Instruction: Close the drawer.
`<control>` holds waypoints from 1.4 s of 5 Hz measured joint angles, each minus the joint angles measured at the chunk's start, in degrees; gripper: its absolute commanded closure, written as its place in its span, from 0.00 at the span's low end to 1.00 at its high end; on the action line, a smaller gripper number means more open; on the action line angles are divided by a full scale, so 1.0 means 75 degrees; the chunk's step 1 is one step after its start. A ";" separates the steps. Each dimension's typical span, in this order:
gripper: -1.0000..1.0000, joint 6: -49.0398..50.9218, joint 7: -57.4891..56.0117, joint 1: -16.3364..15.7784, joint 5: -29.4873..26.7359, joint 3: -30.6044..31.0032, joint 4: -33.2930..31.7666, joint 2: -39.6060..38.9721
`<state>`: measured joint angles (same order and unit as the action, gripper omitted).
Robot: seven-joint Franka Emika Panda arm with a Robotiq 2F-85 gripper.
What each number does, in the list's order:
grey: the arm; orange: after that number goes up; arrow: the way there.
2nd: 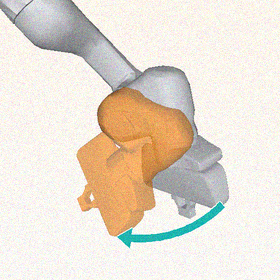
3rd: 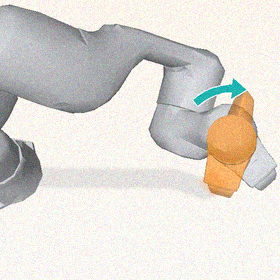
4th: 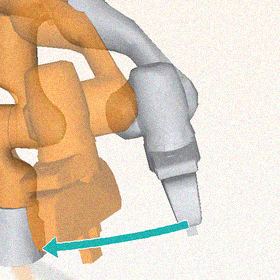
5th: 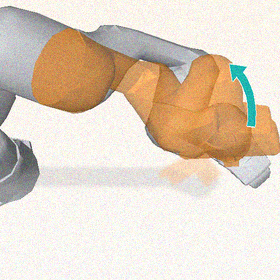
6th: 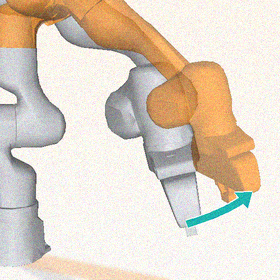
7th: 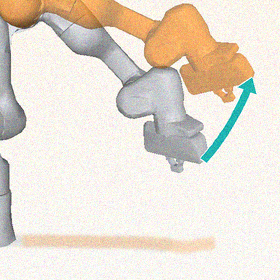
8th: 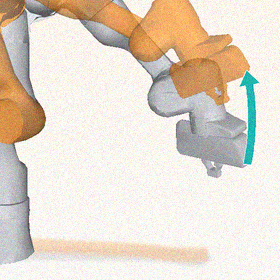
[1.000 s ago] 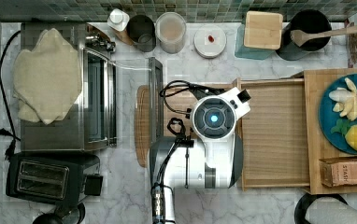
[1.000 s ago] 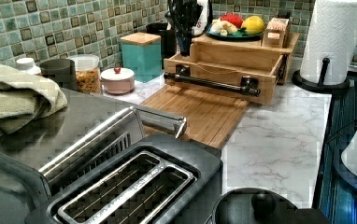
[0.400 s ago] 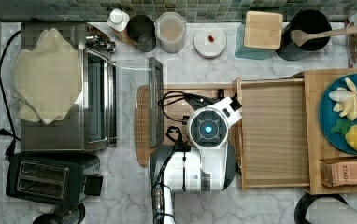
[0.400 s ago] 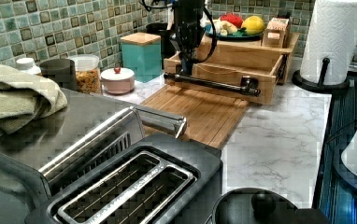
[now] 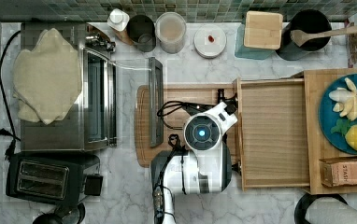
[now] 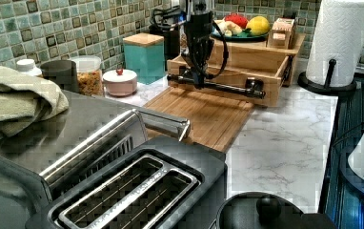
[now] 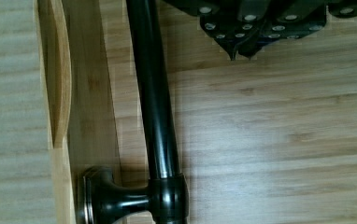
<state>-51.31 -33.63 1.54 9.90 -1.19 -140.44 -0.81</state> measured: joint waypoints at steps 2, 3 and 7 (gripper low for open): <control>1.00 -0.1052 -0.0440 0.0018 0.0042 -0.0078 -0.0104 -0.0815; 1.00 -0.1186 -0.0451 0.0074 0.0448 -0.0213 -0.0239 -0.0992; 1.00 -0.1634 -0.2712 0.0766 -0.0330 -0.0372 -0.0433 -0.0773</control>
<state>-63.56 -53.97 7.28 7.42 -3.98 -143.69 -6.60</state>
